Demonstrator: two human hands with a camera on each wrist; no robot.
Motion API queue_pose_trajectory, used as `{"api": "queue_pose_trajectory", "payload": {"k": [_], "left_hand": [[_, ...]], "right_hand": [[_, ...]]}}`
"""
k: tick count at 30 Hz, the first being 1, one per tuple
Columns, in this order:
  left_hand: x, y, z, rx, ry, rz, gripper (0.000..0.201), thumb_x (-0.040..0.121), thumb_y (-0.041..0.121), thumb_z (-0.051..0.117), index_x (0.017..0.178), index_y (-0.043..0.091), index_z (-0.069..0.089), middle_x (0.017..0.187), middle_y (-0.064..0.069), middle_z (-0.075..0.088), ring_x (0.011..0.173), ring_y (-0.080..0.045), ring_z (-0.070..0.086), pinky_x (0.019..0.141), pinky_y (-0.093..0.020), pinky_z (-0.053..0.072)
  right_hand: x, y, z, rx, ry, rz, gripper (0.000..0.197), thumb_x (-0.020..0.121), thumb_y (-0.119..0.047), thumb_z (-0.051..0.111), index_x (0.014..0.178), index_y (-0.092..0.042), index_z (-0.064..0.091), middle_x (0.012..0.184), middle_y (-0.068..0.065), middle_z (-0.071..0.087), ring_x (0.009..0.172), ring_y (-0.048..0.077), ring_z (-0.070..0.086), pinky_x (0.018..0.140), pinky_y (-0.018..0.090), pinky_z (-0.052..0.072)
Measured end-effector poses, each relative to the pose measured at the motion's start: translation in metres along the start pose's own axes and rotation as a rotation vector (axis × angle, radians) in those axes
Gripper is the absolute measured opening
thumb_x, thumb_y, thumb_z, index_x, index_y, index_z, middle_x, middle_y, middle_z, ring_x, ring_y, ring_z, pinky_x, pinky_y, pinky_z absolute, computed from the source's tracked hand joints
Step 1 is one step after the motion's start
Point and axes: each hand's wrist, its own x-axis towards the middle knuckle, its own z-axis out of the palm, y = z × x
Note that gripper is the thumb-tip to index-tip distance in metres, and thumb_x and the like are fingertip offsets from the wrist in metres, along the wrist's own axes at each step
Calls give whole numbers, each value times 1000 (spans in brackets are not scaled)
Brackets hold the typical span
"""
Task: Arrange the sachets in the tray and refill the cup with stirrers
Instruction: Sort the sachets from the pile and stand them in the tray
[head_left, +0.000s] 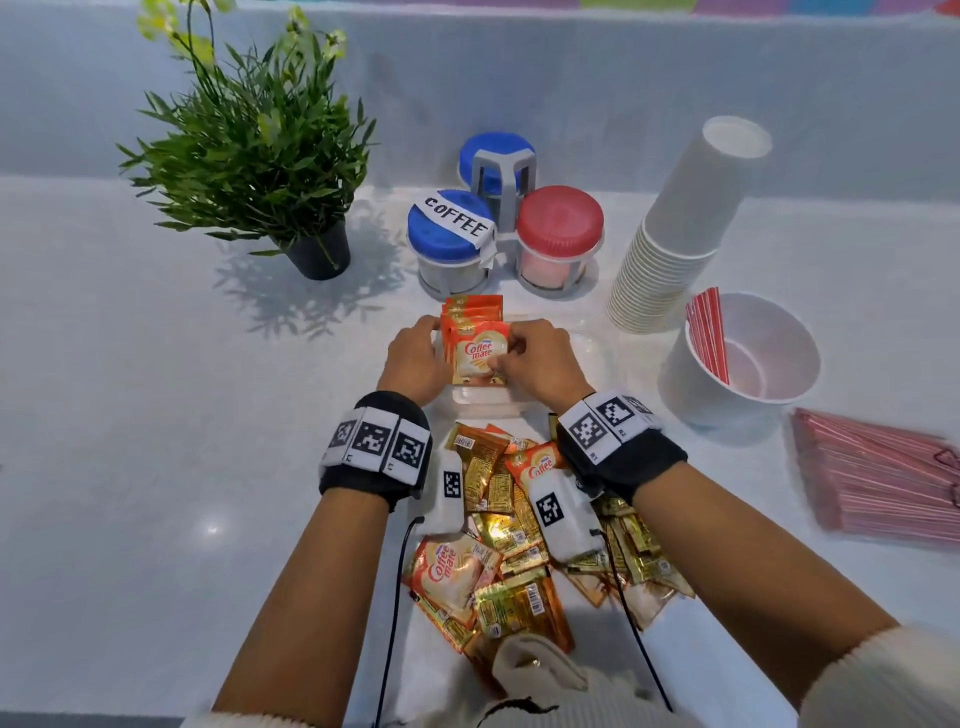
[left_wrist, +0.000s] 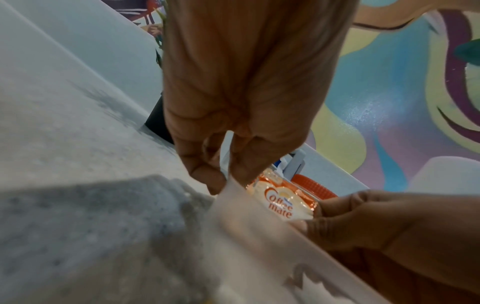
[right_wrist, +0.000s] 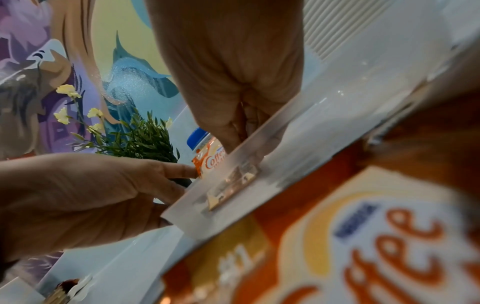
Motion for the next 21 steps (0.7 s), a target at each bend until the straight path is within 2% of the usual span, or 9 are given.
{"api": "queue_pose_trajectory", "payload": {"k": [2,4,9,14,18,21], "left_hand": [[-1,-1,3,17,6,13,45,90,11,55,134,11,44,123,-20,55,113,-33,54,95,-38,43],[0,-2,5,43,1,21,47,90,11,54,135,12,42,123,-20,53,113,-34,53,93,-37,42],[-3,-3,11,12,-105,32,64,78,7,67,135,13,37,126,-18,48,119,-32,48,98,-40,40],[-3,0,14,65,-80,15,66,79,11,69,135,9,33,130,-18,42,121,-32,45,96,-36,37],[-1,-1,16,84,-95,14,70,76,9,72,134,10,33,128,-17,41,120,-32,45,95,-35,39],[-2,-1,17,85,-85,5,69,74,7,72,132,8,34,128,-17,42,119,-31,45,95,-36,39]], "right_hand": [[2,0,2,-2,31,-13,29,82,-12,65,111,-5,66,112,15,68,106,30,60,95,39,47],[2,0,3,-11,40,-21,29,82,-11,65,110,-5,65,111,16,68,105,31,61,94,40,48],[0,-1,3,-37,38,-35,27,81,-10,64,106,0,62,109,17,66,102,30,60,86,35,47],[1,1,1,17,102,46,43,84,-16,65,121,0,49,120,17,58,112,29,54,89,32,41],[-2,1,1,-51,-26,-26,31,89,-12,56,119,-3,59,119,15,62,111,27,56,79,20,35],[-4,0,2,-67,-79,-42,29,90,-6,52,118,-2,60,119,17,62,110,30,57,77,18,34]]}}
